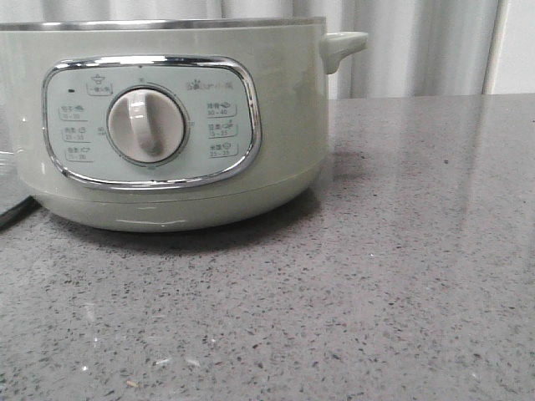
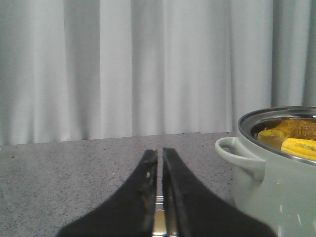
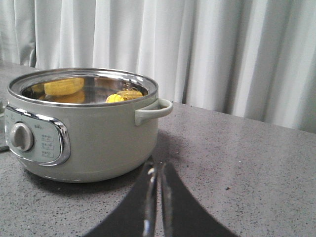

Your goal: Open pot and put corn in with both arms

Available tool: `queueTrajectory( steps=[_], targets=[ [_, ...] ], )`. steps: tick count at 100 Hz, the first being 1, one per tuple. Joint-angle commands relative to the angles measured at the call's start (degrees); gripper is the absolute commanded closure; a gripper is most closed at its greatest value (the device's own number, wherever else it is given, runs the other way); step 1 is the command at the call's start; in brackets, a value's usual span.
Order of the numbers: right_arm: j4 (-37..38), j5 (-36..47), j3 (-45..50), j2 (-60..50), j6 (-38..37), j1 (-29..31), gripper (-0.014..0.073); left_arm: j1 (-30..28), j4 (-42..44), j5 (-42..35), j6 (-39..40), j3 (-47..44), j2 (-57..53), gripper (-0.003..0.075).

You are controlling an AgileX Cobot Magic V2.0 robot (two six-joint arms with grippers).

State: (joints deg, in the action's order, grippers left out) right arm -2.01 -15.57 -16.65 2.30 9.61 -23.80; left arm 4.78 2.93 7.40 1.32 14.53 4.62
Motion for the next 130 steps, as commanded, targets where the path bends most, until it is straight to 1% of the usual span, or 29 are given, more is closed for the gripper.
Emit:
queueTrajectory(
  steps=[1,71,92,110,120,125,130],
  targets=[
    [0.45,4.61,-1.48,0.74,0.53,0.3,0.065,0.43,-0.49,-4.11,0.48,1.56,0.56,0.0741],
    [0.45,4.61,-1.48,0.74,0.53,0.3,0.065,0.43,-0.49,-4.24,0.48,1.44,0.56,0.0741],
    [0.45,4.61,-1.48,0.74,0.53,0.3,0.065,-0.22,-0.49,-4.73,0.48,-4.11,0.31,0.0741],
    [0.45,4.61,-1.48,0.74,0.53,0.3,0.065,-2.22,-0.57,-4.62,0.48,-11.68,-4.49,0.0741],
    [0.45,4.61,-1.48,0.74,0.53,0.3,0.065,-3.81,-2.28,-4.91,0.48,-15.18,-6.98,0.0741],
    [0.45,4.61,-1.48,0.74,0.53,0.3,0.065,-4.47,-2.93,-0.17,0.48,-14.76,-6.84,0.0741],
    [0.45,4.61,-1.48,0.74,0.53,0.3,0.065,-4.88,-2.93,0.75,0.48,-15.06,-6.84,0.0741]
  ],
)
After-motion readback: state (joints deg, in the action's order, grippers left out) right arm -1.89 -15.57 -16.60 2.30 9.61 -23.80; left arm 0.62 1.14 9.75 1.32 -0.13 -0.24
